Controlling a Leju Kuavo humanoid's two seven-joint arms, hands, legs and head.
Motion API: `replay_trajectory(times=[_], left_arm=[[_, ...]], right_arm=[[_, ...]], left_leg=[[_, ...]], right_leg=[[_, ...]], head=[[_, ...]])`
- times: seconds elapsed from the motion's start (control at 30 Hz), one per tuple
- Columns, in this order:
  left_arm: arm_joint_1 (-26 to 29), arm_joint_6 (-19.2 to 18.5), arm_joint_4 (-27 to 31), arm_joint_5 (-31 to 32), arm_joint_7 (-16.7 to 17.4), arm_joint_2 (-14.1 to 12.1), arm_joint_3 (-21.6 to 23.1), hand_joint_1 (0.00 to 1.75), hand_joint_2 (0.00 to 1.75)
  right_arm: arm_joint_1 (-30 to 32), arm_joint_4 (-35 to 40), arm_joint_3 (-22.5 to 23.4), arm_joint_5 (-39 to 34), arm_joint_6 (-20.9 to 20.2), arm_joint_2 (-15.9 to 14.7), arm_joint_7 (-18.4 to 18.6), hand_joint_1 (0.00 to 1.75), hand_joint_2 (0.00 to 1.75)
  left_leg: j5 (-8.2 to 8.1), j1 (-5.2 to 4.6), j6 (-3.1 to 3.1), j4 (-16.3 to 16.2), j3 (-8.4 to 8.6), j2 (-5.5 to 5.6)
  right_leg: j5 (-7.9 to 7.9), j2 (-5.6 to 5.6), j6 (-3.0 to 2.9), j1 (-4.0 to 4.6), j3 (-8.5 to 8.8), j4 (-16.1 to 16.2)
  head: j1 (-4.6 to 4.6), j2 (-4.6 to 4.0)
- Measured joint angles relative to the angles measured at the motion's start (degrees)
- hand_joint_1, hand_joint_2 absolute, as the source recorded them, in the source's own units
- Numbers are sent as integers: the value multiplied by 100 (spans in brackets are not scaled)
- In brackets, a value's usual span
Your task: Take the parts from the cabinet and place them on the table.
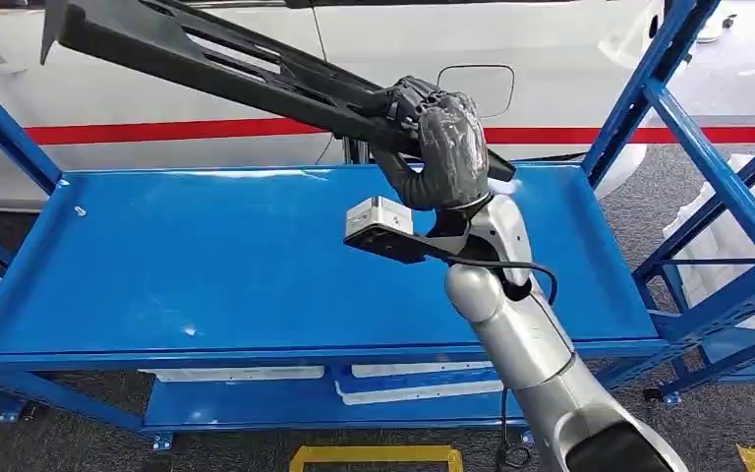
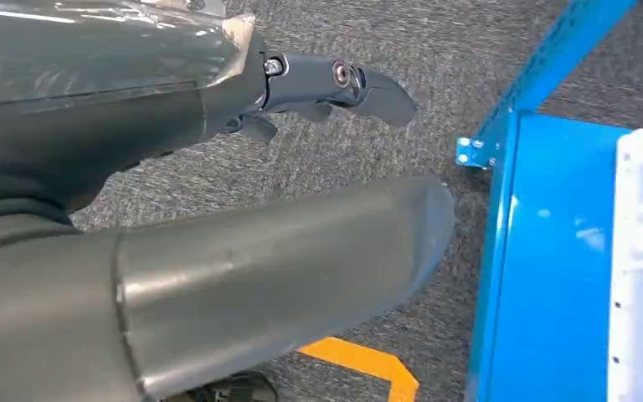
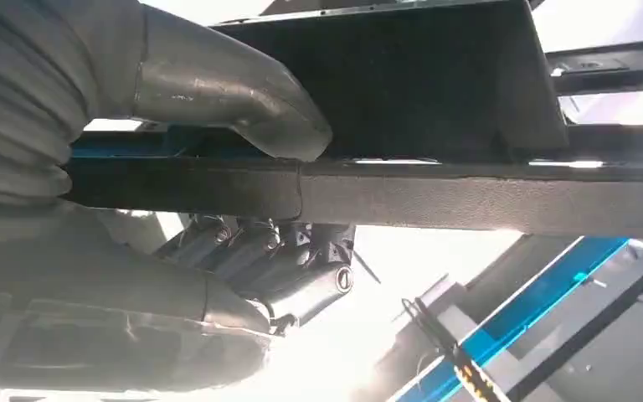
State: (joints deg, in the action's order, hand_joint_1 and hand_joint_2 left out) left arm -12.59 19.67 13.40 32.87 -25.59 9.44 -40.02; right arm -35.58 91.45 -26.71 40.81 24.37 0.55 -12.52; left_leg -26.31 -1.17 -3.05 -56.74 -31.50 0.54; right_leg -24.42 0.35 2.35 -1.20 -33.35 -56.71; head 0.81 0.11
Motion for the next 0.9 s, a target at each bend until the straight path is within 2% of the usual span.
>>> replay_trajectory(times=[0.03, 0.07, 0.13, 0.17, 0.2, 0.23, 0.27, 0.33, 0.37, 0.4, 0.43, 0.5, 0.53, 0.57, 0.6, 0.67, 0.7, 0.73, 0.77, 0.83, 0.87, 0.9], left_arm=[[-1, -22, 0, 0, 22, 9, 0, 0, 0], [-3, -66, 0, 0, 35, 11, 0, 0, 0], [-3, -168, 0, 0, 87, 11, 2, 0, 0], [7, -214, -2, -9, 109, 18, 2, 0, 0], [12, -238, -4, -35, 127, 15, 2, 0, 0], [17, -249, -4, -53, 136, 15, 0, 0, 0], [24, -264, -4, -59, 142, 13, 0, 0, 0], [23, -271, -4, -94, 140, 13, 0, 0, 0], [24, -271, -4, -109, 140, 5, -2, 0, 0], [23, -271, -7, -118, 135, -11, -9, 0, 0], [37, -271, -7, -131, 120, -20, -15, 0, 0], [73, -269, -7, -171, 90, -37, -57, 0, 0], [81, -269, -7, -173, 81, -70, -83, 0, 0], [82, -269, -7, -177, 76, -72, -96, 0, 0], [81, -269, -7, -177, 74, -74, -101, 0, 0], [86, -271, -7, -177, 74, -81, -105, 0, 0], [90, -269, -7, -177, 74, -81, -105, 0, 0], [92, -271, -7, -179, 74, -81, -107, 0, 0], [93, -271, -7, -177, 74, -81, -107, 0, 0], [90, -269, -7, -179, 72, -85, -107, 0, 0], [83, -269, -7, -179, 66, -96, -107, 0, 0], [77, -271, -4, -177, 55, -103, -107, 0, 0]], right_arm=[[4, 20, -4, -22, -23, 0, 0, 175, 175], [3, 35, -9, -52, -39, 0, -2, 175, 175], [14, 44, -13, -92, -57, -2, -2, 175, 175], [43, 44, -15, -114, -91, -9, -2, 175, 175], [70, 41, -17, -133, -111, -18, -2, 175, 175], [93, 41, -17, -155, -122, -24, -2, 175, 175], [96, 44, -24, -186, -148, -33, -11, 175, 175], [80, 44, -46, -218, -166, -33, -39, 175, 175], [68, 44, -55, -225, -175, -31, -53, 175, 175], [61, 44, -68, -234, -184, -20, -61, 175, 175], [58, 46, -66, -245, -186, -22, -72, 175, 175], [78, 41, -76, -293, -207, 0, -85, 175, 175], [73, 39, -89, -306, -214, 2, -96, 175, 175], [63, 39, -96, -310, -214, 18, -103, 175, 175], [57, 39, -98, -310, -214, 31, -103, 175, 175], [63, 37, -105, -312, -216, 46, -105, 175, 175], [74, 35, -113, -312, -216, 46, -105, 175, 175], [77, 31, -116, -310, -216, 46, -105, 175, 175], [76, 26, -120, -310, -216, 46, -105, 175, 175], [69, 26, -127, -312, -216, 48, -105, 175, 175], [65, 28, -127, -312, -216, 52, -105, 175, 175], [59, 28, -122, -312, -216, 61, -105, 175, 175]], left_leg=[[86, 89, -32, 142, 57, -23], [126, 68, -61, 195, 78, -32], [143, 72, -80, 193, 40, -45], [147, 70, -75, 192, 27, -51], [152, 71, -69, 182, 13, -57], [157, 76, -60, 171, 0, -57], [158, 81, -52, 150, -16, -57], [124, 119, 2, 32, -86, -55], [96, 119, 50, -44, -143, -55], [90, 98, 93, -103, -225, -41], [95, 79, 113, -157, -249, -36], [126, 97, 157, -183, -289, -30], [83, 123, 189, -218, -325, -32], [-82, 125, 232, -338, -374, -37], [-350, 141, 267, -631, -485, -37], [-820, 161, 317, -1450, -792, -37], [-942, 171, 326, -1771, -897, -38], [-917, 176, 323, -1837, -882, -37], [-768, 176, 301, -1659, -734, -37], [-371, 173, 227, -785, -147, -34], [-349, 166, 179, -314, 156, -24], [-412, 130, 195, -176, 241, -32]], right_leg=[[-61, -3, -11, 38, -51, -40], [-186, -14, -25, 31, -120, -191], [-575, -13, -91, 27, -472, -1025], [-728, -12, -91, 20, -665, -1474], [-775, -13, -54, 20, -772, -1740], [-723, -14, -7, 9, -752, -1736], [-594, -18, 60, -13, -613, -1502], [-227, -38, 210, -64, -95, -528], [-276, -44, 211, -75, 54, -202], [-251, 12, 148, 27, 131, -241], [-258, 2, 103, -30, 57, -227], [-253, 12, 81, -17, 1, -279], [-214, 7, -3, -78, -18, -254], [-187, 6, -54, -63, -49, -255], [-153, 0, -120, -58, -88, -255], [-98, -12, -201, -26, -177, -261], [-67, -19, -236, -8, -227, -261], [-29, -21, -250, 2, -268, -263], [7, -20, -245, 14, -314, -264], [86, -14, -227, 30, -378, -261], [114, -13, -207, 29, -382, -263], [160, -11, -161, 51, -401, -243]], head=[[4, 0], [11, 0], [28, 0], [26, 0], [28, 0], [26, 0], [28, 0], [28, 0], [26, 0], [37, 0], [39, 0], [28, 0], [28, 0], [24, 0], [13, 0], [9, 0], [9, 0], [9, 0], [9, 0], [9, 0], [7, 0], [13, 0]])
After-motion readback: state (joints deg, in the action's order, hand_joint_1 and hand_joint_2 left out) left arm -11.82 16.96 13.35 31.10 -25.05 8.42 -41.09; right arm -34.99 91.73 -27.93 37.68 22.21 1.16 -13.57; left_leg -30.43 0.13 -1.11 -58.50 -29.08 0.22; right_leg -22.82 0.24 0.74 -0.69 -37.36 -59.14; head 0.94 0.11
